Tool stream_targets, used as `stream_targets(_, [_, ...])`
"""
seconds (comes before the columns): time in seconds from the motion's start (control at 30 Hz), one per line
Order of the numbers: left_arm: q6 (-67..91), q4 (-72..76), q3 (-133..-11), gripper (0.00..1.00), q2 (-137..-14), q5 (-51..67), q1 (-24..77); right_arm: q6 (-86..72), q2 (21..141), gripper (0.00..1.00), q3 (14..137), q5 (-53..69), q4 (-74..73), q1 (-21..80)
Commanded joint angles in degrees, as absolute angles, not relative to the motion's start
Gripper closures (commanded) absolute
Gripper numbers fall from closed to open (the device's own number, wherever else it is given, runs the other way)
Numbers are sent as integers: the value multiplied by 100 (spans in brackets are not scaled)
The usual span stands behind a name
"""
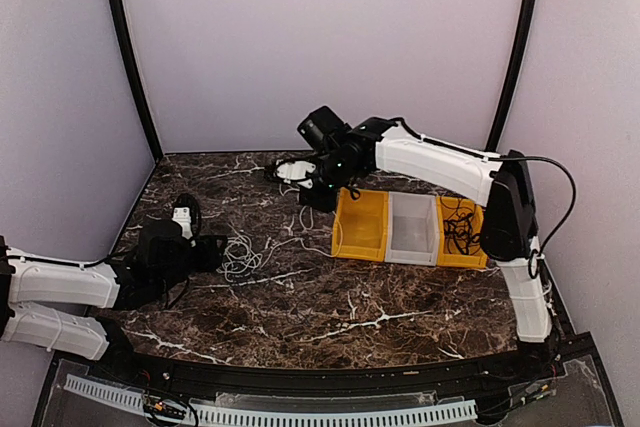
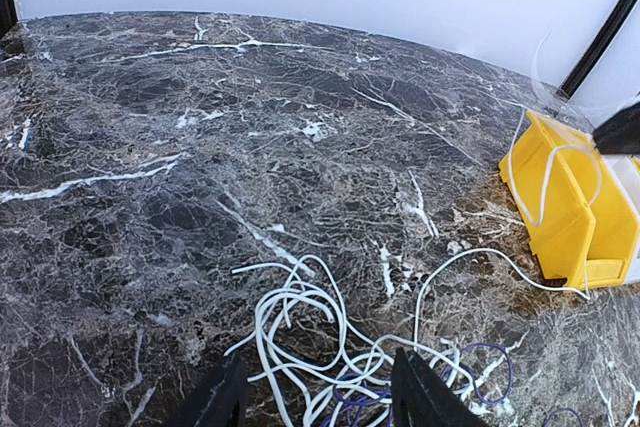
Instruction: Untangle the cables
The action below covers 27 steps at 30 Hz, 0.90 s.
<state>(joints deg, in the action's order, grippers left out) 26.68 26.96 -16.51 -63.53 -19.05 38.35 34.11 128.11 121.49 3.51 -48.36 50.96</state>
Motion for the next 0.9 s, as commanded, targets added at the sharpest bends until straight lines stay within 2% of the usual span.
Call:
stream_targets(0.0, [2715, 2781, -1615, 48, -6274, -1871, 3793, 3596, 12233, 100, 12213, 19, -4429, 5065])
stream_targets(0.1, [2709, 2804, -1629, 48, -6313, -1857, 3797, 3655, 12097, 100, 12219, 20, -4402, 5049])
stream_targets(0.2, [2694, 2791, -1660, 48, -6339, -1867, 3790, 3847, 11914, 100, 12343, -665, -4277, 4994])
stream_targets(0.63, [2593, 2978, -2053, 48, -6869, -1383, 3806, 4647, 10254, 100, 12672, -1574, -3217, 4411])
stream_targets(0.87, [2510, 3176, -2431, 46, -7441, -690, 3813, 4549, 9423, 100, 12737, -1501, -3218, 3417])
